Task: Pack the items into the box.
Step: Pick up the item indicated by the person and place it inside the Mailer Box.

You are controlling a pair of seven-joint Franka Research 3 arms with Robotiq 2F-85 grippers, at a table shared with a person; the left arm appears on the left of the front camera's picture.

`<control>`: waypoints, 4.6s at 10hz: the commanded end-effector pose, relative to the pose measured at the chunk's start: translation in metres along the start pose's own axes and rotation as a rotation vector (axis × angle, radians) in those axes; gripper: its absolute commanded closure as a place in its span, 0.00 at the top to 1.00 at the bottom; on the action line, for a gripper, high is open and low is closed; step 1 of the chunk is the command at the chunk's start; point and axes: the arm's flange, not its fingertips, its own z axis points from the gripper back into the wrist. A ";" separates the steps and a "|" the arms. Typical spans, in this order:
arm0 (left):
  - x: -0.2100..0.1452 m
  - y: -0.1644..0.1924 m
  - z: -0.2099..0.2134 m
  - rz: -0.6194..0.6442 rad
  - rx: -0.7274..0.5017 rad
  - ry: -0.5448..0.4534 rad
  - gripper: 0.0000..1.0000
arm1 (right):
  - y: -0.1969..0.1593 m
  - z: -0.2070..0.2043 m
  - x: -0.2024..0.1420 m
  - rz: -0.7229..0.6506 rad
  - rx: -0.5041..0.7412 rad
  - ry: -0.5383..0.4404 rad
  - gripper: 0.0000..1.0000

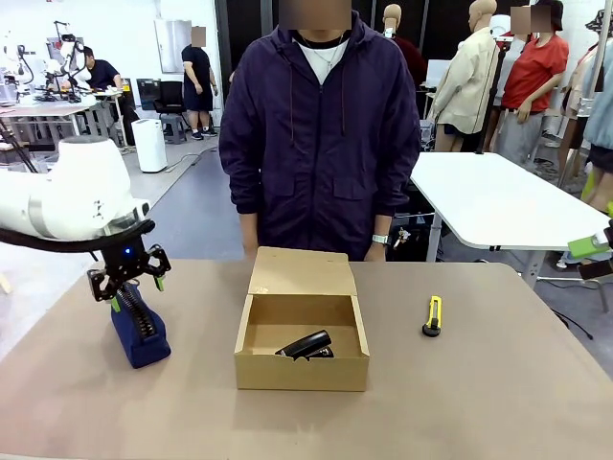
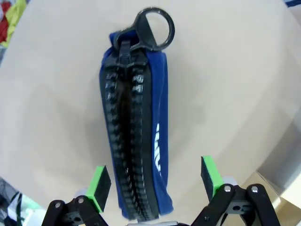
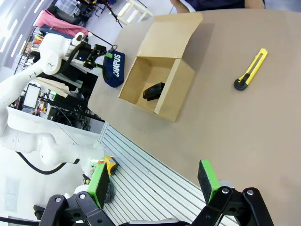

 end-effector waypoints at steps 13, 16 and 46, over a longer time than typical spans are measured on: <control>0.008 0.012 -0.056 0.049 0.058 0.042 0.00 | 0.000 0.003 0.002 0.009 0.002 0.009 1.00; 0.007 0.016 -0.042 0.053 0.043 0.028 0.00 | 0.000 0.003 0.002 0.009 0.002 0.009 1.00; -0.181 -0.225 0.136 -2.461 -0.413 0.092 0.00 | 0.000 0.003 0.002 0.009 0.002 0.009 1.00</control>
